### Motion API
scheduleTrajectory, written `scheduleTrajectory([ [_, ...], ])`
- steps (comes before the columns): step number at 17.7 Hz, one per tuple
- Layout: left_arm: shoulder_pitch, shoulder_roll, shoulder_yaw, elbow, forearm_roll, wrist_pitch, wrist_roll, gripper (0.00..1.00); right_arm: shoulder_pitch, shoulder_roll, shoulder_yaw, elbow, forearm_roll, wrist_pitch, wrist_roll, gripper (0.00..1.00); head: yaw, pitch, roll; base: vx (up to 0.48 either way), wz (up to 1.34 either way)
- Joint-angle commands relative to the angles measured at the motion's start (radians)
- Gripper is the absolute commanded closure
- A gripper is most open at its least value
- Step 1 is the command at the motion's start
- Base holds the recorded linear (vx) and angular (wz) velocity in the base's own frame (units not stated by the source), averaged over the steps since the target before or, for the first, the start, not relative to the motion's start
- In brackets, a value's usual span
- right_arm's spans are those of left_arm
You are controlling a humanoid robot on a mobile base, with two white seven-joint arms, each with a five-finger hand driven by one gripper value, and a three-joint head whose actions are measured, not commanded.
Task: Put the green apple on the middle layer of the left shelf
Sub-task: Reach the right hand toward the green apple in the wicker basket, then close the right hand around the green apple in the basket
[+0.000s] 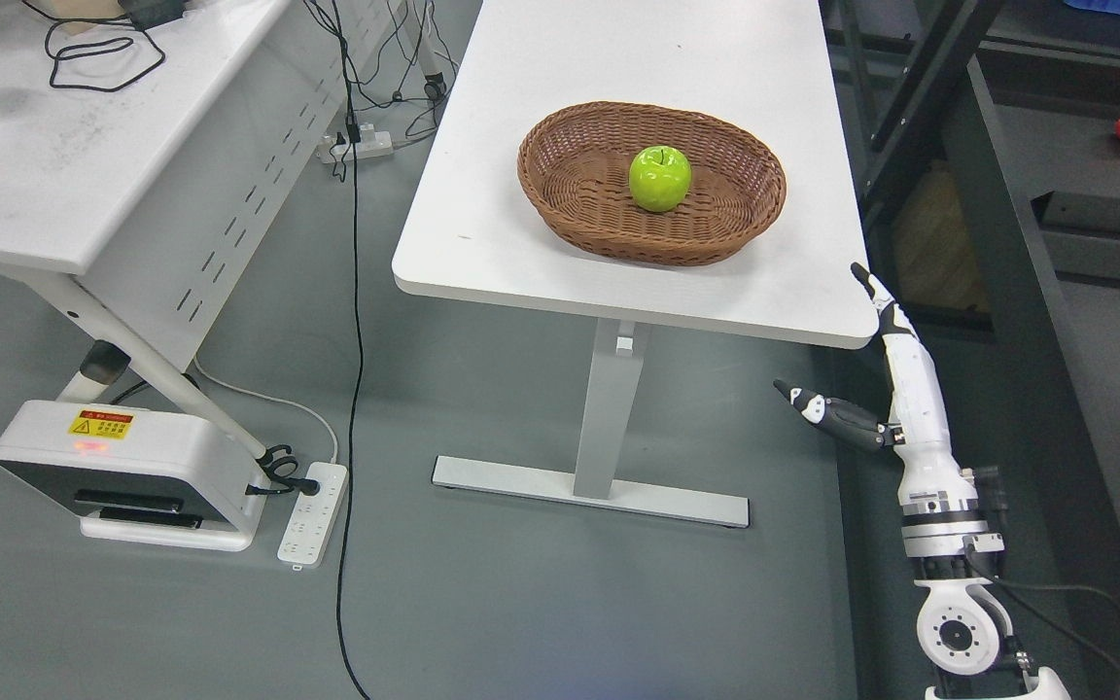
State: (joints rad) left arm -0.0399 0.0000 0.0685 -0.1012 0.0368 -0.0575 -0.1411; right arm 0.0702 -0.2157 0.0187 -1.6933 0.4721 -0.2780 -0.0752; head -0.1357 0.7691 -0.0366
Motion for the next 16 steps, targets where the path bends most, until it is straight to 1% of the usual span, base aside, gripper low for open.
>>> scheduleTrajectory([
  [1, 0.000, 0.017, 0.001, 0.000, 0.000, -0.001, 0.000, 0.00, 0.007, 0.031, -0.042, -0.002, 0.016, 0.013, 0.041, 0.08, 0.0000, 0.000, 0.000, 0.179, 0.11],
  [2, 0.000, 0.017, 0.001, 0.000, 0.000, -0.001, 0.000, 0.00, 0.005, 0.050, -0.042, -0.002, 0.016, 0.013, 0.041, 0.08, 0.0000, 0.000, 0.000, 0.169, 0.10],
  [3, 0.000, 0.017, 0.001, 0.000, 0.000, -0.001, 0.000, 0.00, -0.004, 0.059, -0.036, -0.002, 0.016, 0.019, 0.045, 0.12, 0.0000, 0.000, 0.000, 0.133, 0.10],
  [4, 0.000, 0.017, 0.001, 0.000, 0.000, -0.001, 0.000, 0.00, -0.018, 0.059, -0.020, -0.002, 0.016, 0.032, 0.045, 0.13, 0.0000, 0.000, 0.000, 0.133, 0.10],
  [6, 0.000, 0.017, -0.003, 0.000, 0.000, -0.001, 0.000, 0.00, -0.044, 0.059, 0.021, 0.000, 0.023, 0.097, 0.046, 0.14, 0.0000, 0.000, 0.000, 0.174, 0.11],
  [8, 0.000, 0.017, 0.001, 0.000, 0.000, 0.001, 0.000, 0.00, -0.058, 0.059, 0.043, 0.000, 0.028, 0.129, 0.048, 0.14, 0.0000, 0.000, 0.000, 0.145, 0.08],
  [14, 0.000, 0.017, 0.001, 0.000, 0.000, -0.001, 0.000, 0.00, -0.081, 0.059, 0.053, 0.000, 0.025, 0.131, 0.067, 0.14, 0.0000, 0.000, 0.000, 0.151, 0.09],
  [16, 0.000, 0.017, 0.001, 0.000, 0.000, -0.001, 0.000, 0.00, -0.092, 0.059, 0.076, 0.001, 0.026, 0.131, 0.077, 0.14, 0.0000, 0.000, 0.000, 0.134, 0.09],
])
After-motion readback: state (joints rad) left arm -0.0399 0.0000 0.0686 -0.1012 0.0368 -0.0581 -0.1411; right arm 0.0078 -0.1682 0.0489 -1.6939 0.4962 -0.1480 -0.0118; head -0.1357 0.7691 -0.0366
